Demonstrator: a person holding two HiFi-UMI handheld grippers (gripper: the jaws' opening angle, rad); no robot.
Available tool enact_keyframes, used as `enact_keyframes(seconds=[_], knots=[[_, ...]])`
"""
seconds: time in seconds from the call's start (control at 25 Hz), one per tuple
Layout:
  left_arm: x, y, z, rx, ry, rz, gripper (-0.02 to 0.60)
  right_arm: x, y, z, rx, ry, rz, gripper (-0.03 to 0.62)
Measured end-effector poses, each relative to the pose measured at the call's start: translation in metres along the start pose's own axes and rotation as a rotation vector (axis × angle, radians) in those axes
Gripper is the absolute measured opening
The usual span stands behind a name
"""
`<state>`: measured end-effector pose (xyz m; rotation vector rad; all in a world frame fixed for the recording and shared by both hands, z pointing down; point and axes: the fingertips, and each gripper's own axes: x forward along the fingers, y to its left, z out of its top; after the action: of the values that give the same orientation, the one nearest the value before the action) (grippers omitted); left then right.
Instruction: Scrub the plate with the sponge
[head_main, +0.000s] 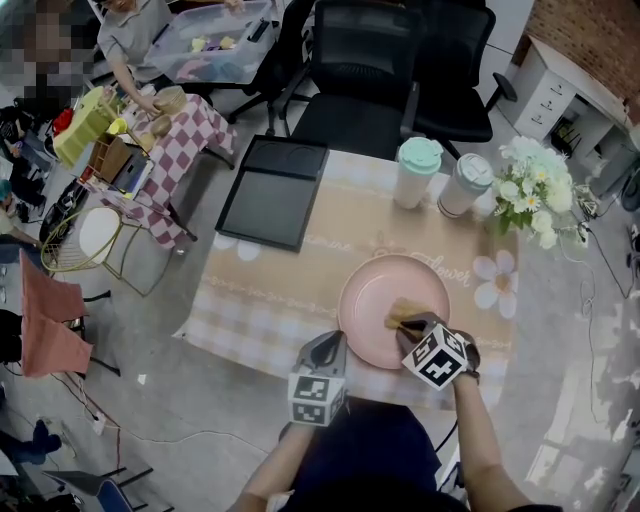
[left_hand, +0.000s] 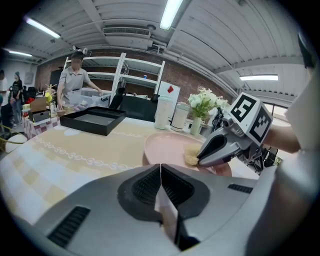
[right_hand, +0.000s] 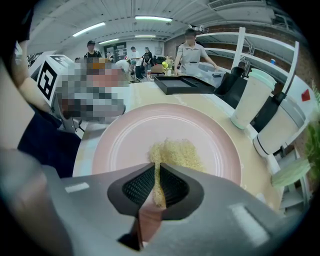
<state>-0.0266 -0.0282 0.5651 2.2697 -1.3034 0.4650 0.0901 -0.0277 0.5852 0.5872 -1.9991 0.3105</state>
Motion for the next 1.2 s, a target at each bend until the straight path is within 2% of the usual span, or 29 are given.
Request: enact_keyframes(seconds=[0.36,1.2], knots=[[-0.001,0.002,-0.001,0.002,0.000,0.001,0.012,-0.003,0.018,-0.002,0.011,0.020,0.018,0.032],[-0.002,0.000,0.003,0.002,-0.003,-0.003,0.012,-0.007,0.046,-0.010,0.021,0.092,0.144,0.032]])
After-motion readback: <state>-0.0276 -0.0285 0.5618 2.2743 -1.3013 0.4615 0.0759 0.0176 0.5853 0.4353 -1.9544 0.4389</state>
